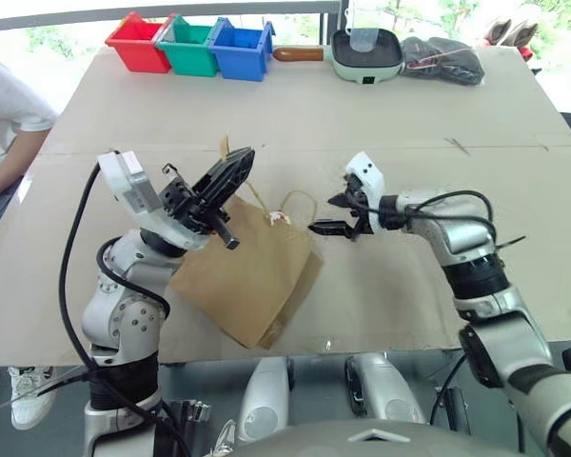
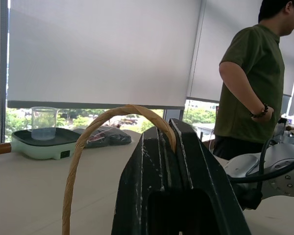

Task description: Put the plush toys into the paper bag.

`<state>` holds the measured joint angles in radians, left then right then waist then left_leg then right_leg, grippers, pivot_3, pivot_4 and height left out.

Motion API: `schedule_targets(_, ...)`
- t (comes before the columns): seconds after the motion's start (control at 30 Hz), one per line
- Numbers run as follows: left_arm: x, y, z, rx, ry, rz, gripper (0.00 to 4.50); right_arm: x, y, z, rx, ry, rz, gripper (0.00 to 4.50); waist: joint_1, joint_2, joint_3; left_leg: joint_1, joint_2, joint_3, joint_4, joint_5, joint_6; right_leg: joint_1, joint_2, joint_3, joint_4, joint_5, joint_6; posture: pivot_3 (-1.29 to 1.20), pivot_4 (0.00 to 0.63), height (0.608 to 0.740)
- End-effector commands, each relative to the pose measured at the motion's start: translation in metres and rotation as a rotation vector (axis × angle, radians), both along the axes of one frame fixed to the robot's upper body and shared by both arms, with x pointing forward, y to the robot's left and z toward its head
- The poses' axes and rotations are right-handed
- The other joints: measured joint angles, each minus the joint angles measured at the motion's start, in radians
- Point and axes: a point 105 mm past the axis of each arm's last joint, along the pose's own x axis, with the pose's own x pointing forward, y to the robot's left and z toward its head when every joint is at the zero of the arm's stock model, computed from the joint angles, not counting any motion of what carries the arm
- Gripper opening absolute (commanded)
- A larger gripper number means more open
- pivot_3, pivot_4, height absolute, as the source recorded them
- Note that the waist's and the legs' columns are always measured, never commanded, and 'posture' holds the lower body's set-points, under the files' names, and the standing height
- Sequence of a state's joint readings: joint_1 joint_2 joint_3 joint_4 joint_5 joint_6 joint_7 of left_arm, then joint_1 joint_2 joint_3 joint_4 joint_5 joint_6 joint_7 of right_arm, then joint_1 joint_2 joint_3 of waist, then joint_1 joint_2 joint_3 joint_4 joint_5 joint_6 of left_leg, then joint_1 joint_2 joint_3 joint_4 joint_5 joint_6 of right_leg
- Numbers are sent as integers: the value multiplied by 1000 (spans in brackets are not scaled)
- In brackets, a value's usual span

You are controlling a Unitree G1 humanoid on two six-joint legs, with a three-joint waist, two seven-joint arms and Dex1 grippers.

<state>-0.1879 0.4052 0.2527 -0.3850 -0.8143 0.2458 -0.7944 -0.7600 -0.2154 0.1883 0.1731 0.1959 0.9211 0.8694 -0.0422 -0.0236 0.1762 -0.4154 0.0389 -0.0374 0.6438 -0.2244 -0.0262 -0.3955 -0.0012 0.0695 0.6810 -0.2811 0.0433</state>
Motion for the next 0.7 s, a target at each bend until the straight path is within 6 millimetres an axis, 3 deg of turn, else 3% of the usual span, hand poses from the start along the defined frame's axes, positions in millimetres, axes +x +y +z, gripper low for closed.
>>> schedule_targets(0.03, -11, -6, 9, 8, -63, -36, 0, 9, 18, -4, 41, 103, -24, 4369, 0, 0, 0, 0, 0, 0, 0, 0, 0, 0, 0, 0, 0, 0, 0, 0, 150, 740)
schedule_targets(0.07, -11, -6, 8, 9, -64, -37, 0, 10, 26, -5, 63, 129, -22, 4369, -3, 0, 0, 0, 0, 0, 0, 0, 0, 0, 0, 0, 0, 0, 0, 0, 150, 740)
schedule_targets(0.1, -11, -6, 7, 10, -64, -37, 0, 12, 34, -4, 94, 150, -16, 3878, -2, 0, 0, 0, 0, 1, 0, 0, 0, 0, 0, 1, 0, 0, 0, 0, 150, 740)
schedule_targets(0.13, -12, -6, 7, 11, -67, -35, 0, 13, 40, -3, 122, 166, -7, 3691, -3, 0, 0, 0, 0, 1, -1, 0, 0, 0, 0, 0, 0, 0, 0, 0, 150, 740)
schedule_targets(0.3, -15, -4, 6, 14, -69, -1, 0, 14, 54, -1, 267, 192, 42, 1642, -2, 0, 0, 0, 0, 1, -1, 0, 0, 0, 0, 1, -1, 0, 0, 0, 150, 740)
schedule_targets(0.33, -14, -3, 7, 9, -66, 8, 0, 14, 54, 2, 302, 187, 59, 1008, -1, 0, 0, 0, 0, 1, -1, 0, 0, -1, 0, 0, -1, 0, 0, 0, 150, 740)
schedule_targets(0.4, -12, 0, 12, -15, -57, 31, 0, 18, 49, 30, 469, 190, 61, 208, 2, 0, 0, 0, 0, 1, -1, 0, 0, -1, 0, 0, -1, 0, 0, 0, 150, 740)
schedule_targets(0.5, -10, 4, 20, -42, -52, 49, 0, 21, 36, 65, 614, 158, 64, 37, 3, 0, 0, -1, 0, 0, 0, 0, 0, 0, 0, 0, -1, 0, 0, 0, 150, 740)
schedule_targets(0.53, -7, 9, 27, -68, -51, 61, 0, 21, 28, 85, 685, 141, 66, 37, 3, 0, 0, -1, 0, 0, 0, 0, 0, 0, 0, 0, -1, 0, 0, 0, 150, 740)
schedule_targets(0.6, 0, 19, 43, -107, -60, 82, 0, 14, 9, 128, 801, 76, 91, 37, 7, 1, 2, -1, 0, 0, 0, 0, 0, 0, 0, -1, 0, 0, 0, 0, 150, 740)
schedule_targets(0.7, 7, 26, 54, -133, -51, 89, 0, 0, -7, 160, 853, 12, 98, 37, 4, 1, 2, -4, 0, -3, 1, 0, 0, -2, 0, -3, 0, 0, 0, 0, 150, 740)
